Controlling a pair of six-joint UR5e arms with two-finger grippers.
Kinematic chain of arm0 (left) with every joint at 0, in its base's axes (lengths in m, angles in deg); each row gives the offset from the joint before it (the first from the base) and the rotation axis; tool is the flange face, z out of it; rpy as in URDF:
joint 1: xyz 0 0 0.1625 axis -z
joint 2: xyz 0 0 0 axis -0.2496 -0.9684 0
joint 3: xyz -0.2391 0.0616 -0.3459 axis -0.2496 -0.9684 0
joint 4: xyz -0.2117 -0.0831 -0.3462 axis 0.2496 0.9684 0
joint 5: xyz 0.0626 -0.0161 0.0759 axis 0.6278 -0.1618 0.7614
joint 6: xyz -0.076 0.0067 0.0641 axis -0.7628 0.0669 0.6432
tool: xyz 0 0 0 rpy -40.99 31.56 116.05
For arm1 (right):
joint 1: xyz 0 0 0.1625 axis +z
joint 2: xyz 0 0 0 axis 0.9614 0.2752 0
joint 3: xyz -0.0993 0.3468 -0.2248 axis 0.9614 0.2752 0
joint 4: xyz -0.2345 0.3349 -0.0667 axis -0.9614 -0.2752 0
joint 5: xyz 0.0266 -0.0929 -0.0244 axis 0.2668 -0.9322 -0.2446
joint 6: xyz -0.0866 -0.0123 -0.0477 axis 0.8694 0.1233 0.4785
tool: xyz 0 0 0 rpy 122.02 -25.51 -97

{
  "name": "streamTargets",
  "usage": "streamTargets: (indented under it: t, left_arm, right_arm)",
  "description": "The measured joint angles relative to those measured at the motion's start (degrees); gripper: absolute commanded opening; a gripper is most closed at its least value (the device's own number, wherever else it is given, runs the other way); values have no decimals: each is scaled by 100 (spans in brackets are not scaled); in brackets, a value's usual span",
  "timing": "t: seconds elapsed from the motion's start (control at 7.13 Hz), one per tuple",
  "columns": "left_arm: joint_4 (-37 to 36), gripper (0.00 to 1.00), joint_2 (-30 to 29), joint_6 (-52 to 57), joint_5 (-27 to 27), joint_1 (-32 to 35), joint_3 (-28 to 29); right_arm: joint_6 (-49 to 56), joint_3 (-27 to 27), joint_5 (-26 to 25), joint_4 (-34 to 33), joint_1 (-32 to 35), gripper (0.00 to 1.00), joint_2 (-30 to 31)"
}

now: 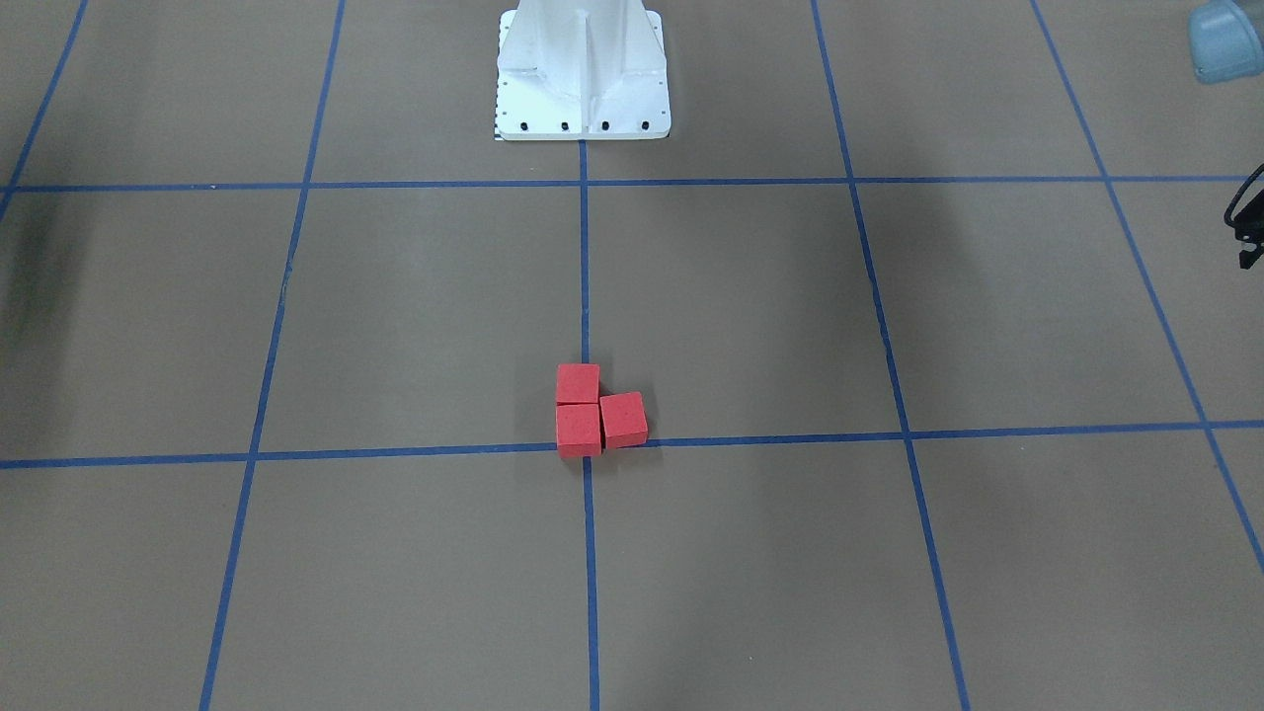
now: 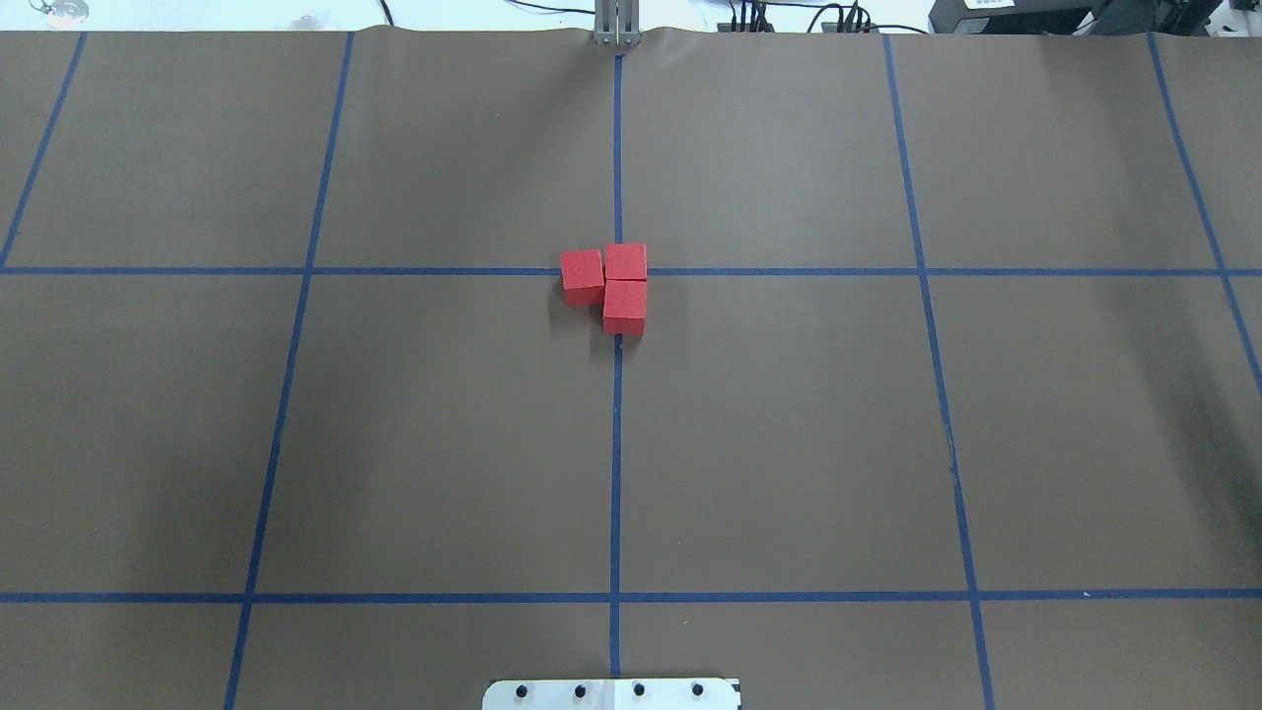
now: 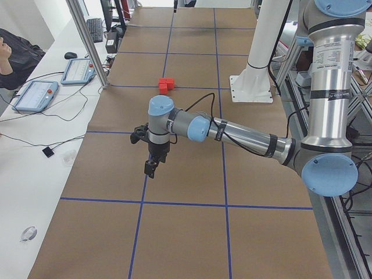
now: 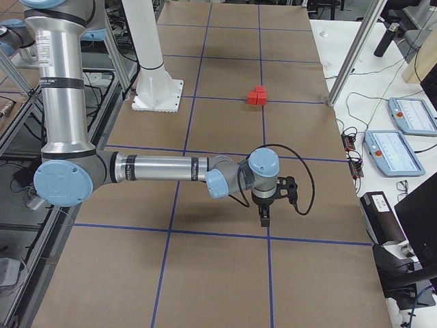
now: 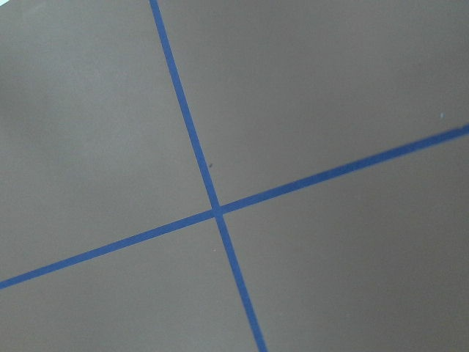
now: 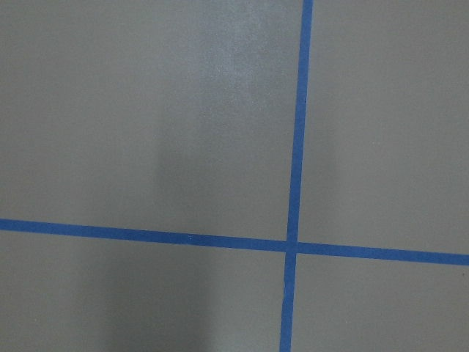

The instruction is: Form red blocks into L shape at center

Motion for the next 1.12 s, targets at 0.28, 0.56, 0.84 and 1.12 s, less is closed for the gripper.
streamTargets:
  t: [0.28, 0.56, 0.84, 1.12]
  left_arm:
    - [163, 100, 66, 163, -90, 55, 274]
    - [179, 100, 106, -287, -654, 146, 356]
    - [133, 100, 143, -501, -1087, 286, 369]
    - [117, 100, 138, -86, -1119, 508, 569]
  right_arm:
    - [0, -33, 451, -95, 263, 99, 166]
    - [10, -151, 814, -451, 527, 99, 266]
    - [19, -552, 871, -1143, 598, 99, 341]
    - [17, -940, 794, -1554, 606, 99, 445]
